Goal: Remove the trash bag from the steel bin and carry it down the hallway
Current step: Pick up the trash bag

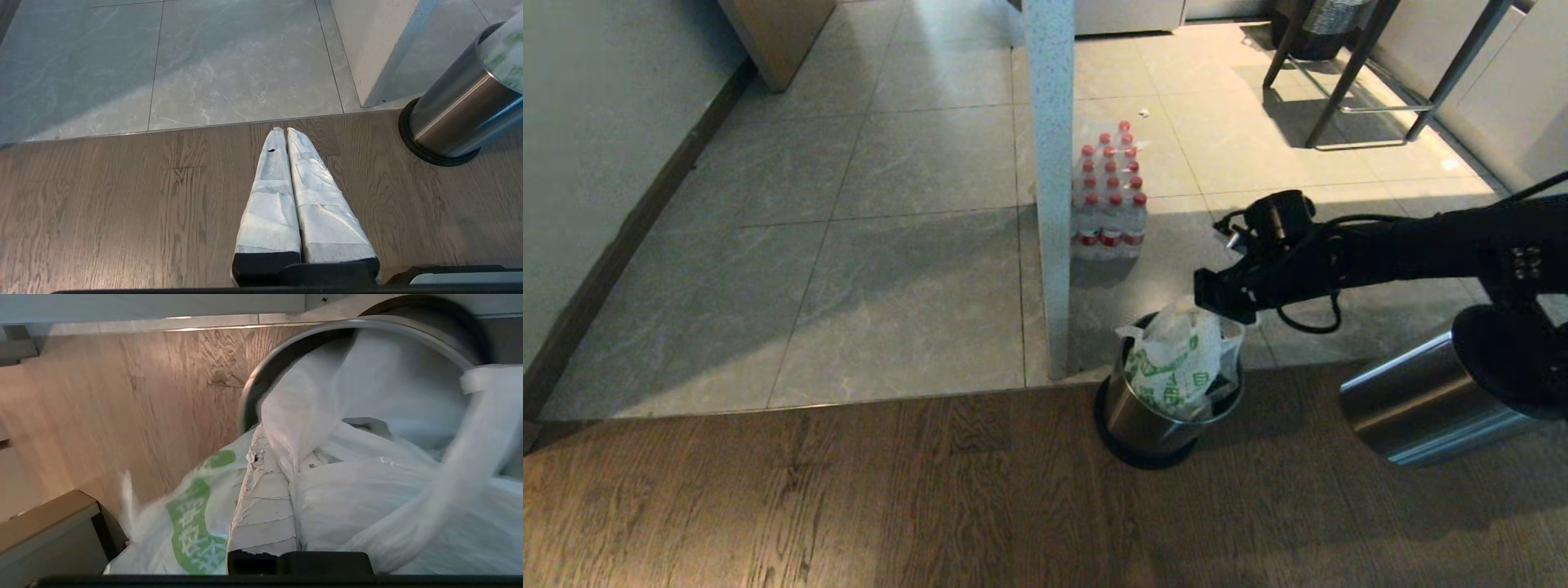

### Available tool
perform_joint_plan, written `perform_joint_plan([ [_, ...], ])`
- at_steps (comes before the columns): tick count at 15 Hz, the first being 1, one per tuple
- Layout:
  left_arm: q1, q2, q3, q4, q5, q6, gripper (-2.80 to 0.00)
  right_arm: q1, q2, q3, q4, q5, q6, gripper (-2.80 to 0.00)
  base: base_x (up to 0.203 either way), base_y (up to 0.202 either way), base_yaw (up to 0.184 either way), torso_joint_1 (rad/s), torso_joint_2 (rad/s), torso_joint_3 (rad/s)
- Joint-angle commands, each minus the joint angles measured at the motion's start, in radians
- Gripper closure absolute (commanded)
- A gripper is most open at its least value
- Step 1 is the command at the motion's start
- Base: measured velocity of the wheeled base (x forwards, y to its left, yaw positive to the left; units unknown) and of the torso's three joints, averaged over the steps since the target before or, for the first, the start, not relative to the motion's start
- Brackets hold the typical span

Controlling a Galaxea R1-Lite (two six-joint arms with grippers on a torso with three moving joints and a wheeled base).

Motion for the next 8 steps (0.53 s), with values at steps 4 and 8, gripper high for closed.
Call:
perform_joint_plan([
  [4,0.0,-0.002,0.002,0.0,0.0,0.0,0.0,0.002,-0.43,0.083,0.173,-0.03,-0.007,0.0,0.0,0.0,0.0,0.0,0.0,0.0],
  [8,0.0,-0.002,0.002,0.0,0.002,0.0,0.0,0.002,-0.77,0.213,0.217,-0.032,-0.033,0.0,0.0,0.0,0.0,0.0,0.0,0.0],
])
